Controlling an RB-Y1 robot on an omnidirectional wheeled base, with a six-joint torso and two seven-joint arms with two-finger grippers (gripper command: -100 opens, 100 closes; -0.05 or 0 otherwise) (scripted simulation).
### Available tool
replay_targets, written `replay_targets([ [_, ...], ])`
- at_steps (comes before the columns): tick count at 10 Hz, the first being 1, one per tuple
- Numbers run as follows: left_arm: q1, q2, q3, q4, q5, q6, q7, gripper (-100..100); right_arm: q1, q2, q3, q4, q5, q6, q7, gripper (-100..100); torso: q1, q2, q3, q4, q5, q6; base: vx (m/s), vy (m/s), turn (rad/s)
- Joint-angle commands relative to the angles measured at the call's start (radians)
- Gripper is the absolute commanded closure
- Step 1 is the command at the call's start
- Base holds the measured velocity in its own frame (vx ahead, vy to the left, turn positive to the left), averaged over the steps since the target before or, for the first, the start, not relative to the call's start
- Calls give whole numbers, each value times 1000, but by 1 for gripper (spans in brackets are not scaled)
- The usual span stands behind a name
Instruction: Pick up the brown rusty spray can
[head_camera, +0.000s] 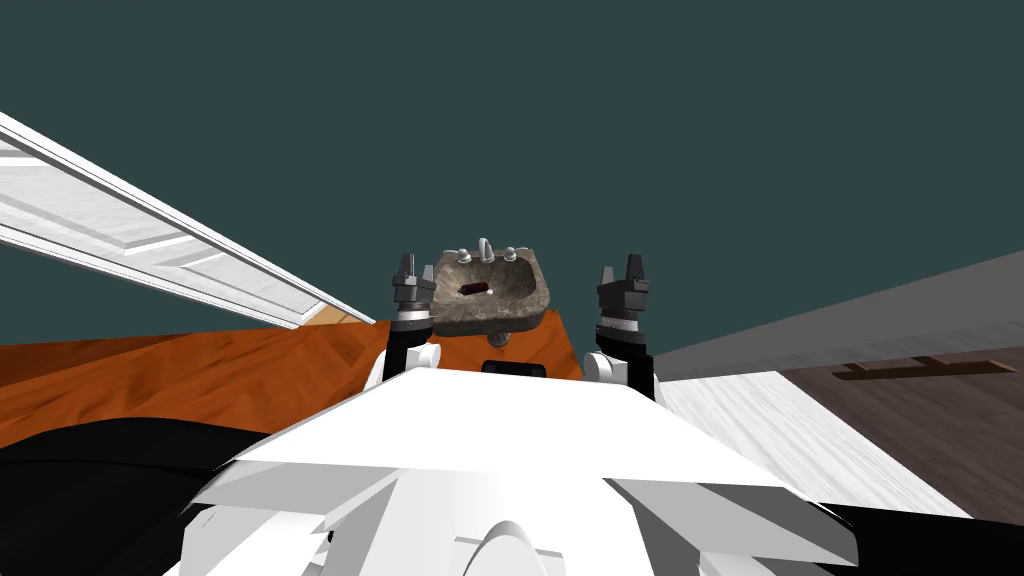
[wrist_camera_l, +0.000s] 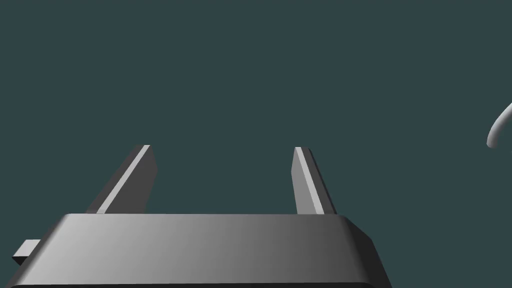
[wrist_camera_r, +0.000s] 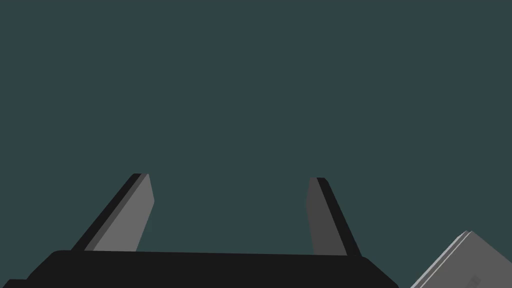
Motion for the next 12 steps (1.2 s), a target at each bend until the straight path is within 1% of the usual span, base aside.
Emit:
replay_targets([
  [1, -9, 31, -2, 4, 11, 19, 10, -100, 0, 0, 0, 0, 0, 0, 0, 0, 0, 0, 0, 0, 0, 0, 5, -10, 29],
  [2, -14, 46, -4, 6, 18, 32, 16, -100, 0, 0, 0, 0, 0, 0, 0, 0, 0, 0, 0, 0, 0, 0, 11, -19, 29],
  [3, -29, 78, -8, 14, 37, 67, 33, -100, 0, 0, 0, 0, 0, 0, 0, 0, -1, -1, 0, 0, 0, 0, 26, -29, 60],
  [6, -58, 133, -14, 31, 76, 137, 65, -100, 0, 0, 0, 0, 0, 0, 0, 0, -3, -2, -1, 0, -1, 0, 24, -43, 52],
  [10, -106, 217, -19, 69, 146, 251, 118, -100, 0, 0, 0, 0, 0, 0, 0, 0, -3, -3, -2, -1, -1, 0, 35, -48, 63],
  [11, -106, 217, -19, 69, 146, 259, 118, -100, 0, 0, 0, 0, 0, 0, 0, 0, -3, -3, -2, -1, -1, 0, 30, -34, 19],
  [12, -119, 240, -19, 82, 166, 293, 132, -100, 0, 0, 0, 0, 0, 0, 0, 0, -2, -2, -1, -1, -1, 0, 18, -39, 39],
])
